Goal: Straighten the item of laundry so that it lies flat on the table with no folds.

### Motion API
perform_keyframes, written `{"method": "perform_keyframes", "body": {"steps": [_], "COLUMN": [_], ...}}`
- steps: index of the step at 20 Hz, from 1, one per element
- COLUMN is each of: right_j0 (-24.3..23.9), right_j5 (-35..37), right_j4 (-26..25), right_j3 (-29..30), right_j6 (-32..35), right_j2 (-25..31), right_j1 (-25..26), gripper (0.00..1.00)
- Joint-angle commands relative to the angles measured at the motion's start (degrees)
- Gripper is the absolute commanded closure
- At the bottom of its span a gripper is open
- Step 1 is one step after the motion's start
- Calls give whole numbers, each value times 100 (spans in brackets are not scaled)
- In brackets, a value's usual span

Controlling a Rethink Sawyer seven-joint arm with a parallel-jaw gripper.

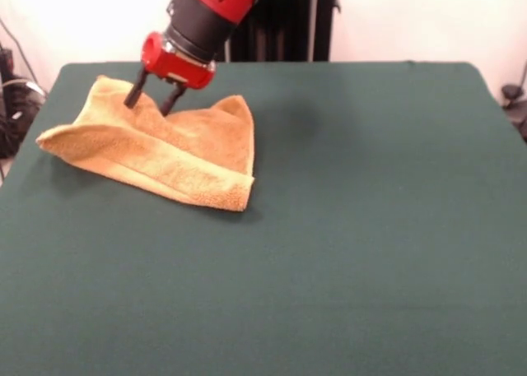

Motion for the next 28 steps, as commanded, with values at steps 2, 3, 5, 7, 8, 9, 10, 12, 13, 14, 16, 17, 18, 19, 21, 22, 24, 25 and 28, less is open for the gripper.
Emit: {"method": "perform_keyframes", "body": {"steps": [2,3,5,7,8,9,10,12,13,14,16,17,18,19,21,22,24,25,28], "right_j0": [-463,-587,-1055,-1588,-1827,-2036,-2264,-2568,-2651,-2658,-2673,-2700,-2832,-3007,-3102,-3178,-3396,-3531,-3987], "right_j5": [110,157,529,890,1079,1263,1436,1652,1687,1598,1523,1562,1691,1824,1682,1662,1722,1767,1918], "right_j4": [244,230,175,322,417,515,605,740,789,776,793,835,909,1001,1087,1138,1262,1325,1488], "right_j3": [-96,-80,57,269,365,458,544,676,713,724,710,718,773,848,928,975,1097,1170,1394], "right_j6": [654,645,522,531,530,527,515,495,498,507,513,525,511,500,636,674,701,688,577], "right_j2": [915,1050,1604,2184,2438,2667,2931,3282,3377,3386,3407,3445,3577,3761,3838,3903,4116,4255,4700], "right_j1": [-447,-500,-789,-1058,-1140,-1199,-1254,-1315,-1322,-1305,-1253,-1236,-1244,-1253,-1235,-1256,-1294,-1304,-1307], "gripper": [0,0,0,0,0,0,0,0,0,0,0,0,0,0,0,0,0,0,0]}}
